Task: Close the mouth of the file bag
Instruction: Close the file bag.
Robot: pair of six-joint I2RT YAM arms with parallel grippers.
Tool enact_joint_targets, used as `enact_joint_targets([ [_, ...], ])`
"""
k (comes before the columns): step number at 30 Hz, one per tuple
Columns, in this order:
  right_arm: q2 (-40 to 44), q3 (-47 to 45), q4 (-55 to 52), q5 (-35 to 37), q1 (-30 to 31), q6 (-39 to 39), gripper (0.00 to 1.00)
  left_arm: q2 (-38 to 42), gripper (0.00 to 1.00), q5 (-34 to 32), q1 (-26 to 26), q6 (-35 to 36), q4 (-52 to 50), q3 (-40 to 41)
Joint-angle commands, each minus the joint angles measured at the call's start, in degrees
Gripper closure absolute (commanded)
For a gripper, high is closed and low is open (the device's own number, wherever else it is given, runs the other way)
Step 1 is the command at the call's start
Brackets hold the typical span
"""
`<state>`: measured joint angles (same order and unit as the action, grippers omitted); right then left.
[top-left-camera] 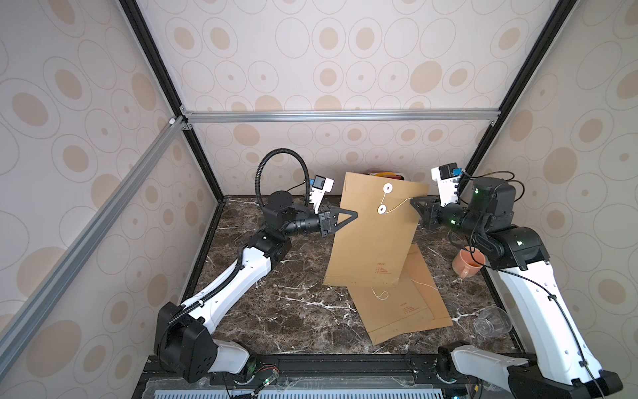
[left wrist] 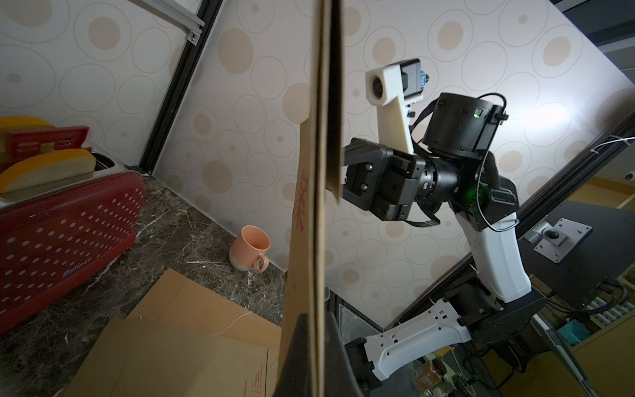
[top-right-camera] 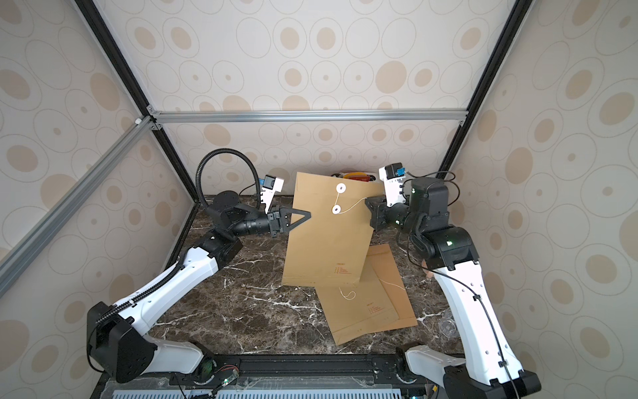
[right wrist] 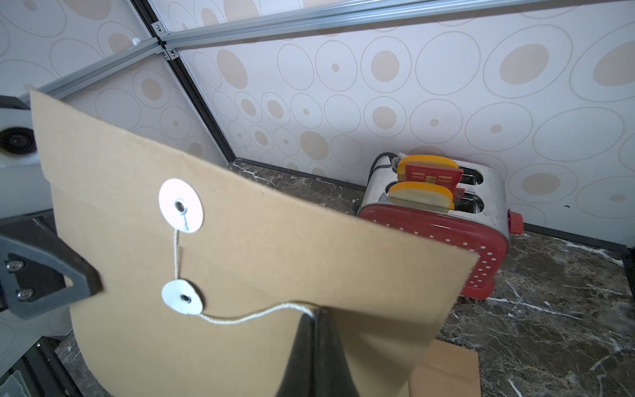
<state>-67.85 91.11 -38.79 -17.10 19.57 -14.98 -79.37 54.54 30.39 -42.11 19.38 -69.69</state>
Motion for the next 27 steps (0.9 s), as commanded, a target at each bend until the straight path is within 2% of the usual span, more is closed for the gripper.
enact_joint_targets([
  [1, -0.8, 3.2, -0.4, -1.5, -0.2, -0.3, 1.0, -0.1, 1.0, 0.5, 0.7, 1.8, 0.1, -3.0],
  [9, -4.9, 8.0, -0.3, -5.2, -0.1, -2.2, 1.0, -0.7, 1.0, 0.6, 0.9, 2.4, -1.0, -3.5],
  [18, -5.6, 9.0, 2.5, -8.3, 0.5, -4.8, 1.0, -0.8, 1.0, 0.6, 1.2, 2.3, -1.0, -3.5],
  [22, -4.9, 6.4, 7.3, -8.3, 3.1, -6.3, 1.0, -1.2, 1.0, 0.6, 1.4, 2.0, -1.0, -3.5],
  [27, -7.0, 8.0, 7.9, -6.5, 8.1, -5.3, 1.0, -1.7, 1.0, 0.5, 1.6, 1.8, -1.0, -3.6],
])
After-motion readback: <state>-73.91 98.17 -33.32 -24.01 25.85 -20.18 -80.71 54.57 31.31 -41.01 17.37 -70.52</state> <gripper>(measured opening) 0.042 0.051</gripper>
